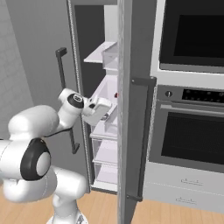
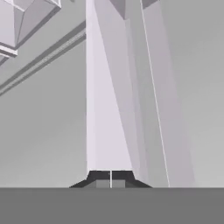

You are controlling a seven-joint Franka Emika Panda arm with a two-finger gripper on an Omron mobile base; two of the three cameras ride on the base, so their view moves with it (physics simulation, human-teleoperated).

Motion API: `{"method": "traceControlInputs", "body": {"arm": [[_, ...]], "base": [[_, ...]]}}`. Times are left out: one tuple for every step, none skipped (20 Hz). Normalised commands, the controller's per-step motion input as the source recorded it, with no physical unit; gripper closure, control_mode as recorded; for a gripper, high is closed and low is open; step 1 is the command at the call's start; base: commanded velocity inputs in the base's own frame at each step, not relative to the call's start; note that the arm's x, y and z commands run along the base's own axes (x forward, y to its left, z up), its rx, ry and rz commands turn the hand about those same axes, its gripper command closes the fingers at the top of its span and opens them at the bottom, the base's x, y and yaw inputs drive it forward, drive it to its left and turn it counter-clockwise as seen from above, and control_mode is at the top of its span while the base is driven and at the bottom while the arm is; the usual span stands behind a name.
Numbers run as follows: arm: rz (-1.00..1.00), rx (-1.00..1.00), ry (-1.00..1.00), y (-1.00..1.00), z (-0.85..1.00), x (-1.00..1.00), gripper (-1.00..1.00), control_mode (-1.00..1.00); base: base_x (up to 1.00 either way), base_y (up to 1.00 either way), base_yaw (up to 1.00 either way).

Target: Take the strawberry from the fridge and place it on top of the pancake, located on the dining counter.

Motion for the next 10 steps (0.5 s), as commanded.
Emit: {"method": "traceControlInputs", "body": {"arm": [[0.01,-0.03,0.11,-0.53,-0.18,0.11,1.0,-1.0],[0.01,-0.03,0.1,-0.59,-0.14,0.09,1.0,-1.0],[0.01,0.0,0.04,-0.77,-0.05,0.0,1.0,-1.0],[0.0,0.0,0.0,-0.88,0.0,0.0,1.0,-1.0],[0.0,0.0,0.02,-0.86,0.0,0.0,1.0,-1.0],[0.0,0.0,0.02,-0.75,0.0,0.0,1.0,-1.0],[0.0,0.0,0.0,-0.63,0.0,0.0,1.0,-1.0],[0.03,0.0,0.0,-0.58,0.0,0.0,1.0,-1.0],[0.07,0.0,0.0,-0.31,0.03,-0.07,1.0,-1.0],[0.09,0.0,-0.06,-0.12,0.16,-0.21,1.0,-1.0]], "base": [[0.0,0.0,0.0],[0.0,0.0,0.0],[0.0,0.0,0.0],[0.0,0.0,0.0],[0.0,0.0,0.0],[0.0,0.0,0.0],[0.0,0.0,0.0],[0.0,0.0,0.0],[0.0,0.0,0.0],[0.0,0.0,0.0]]}}
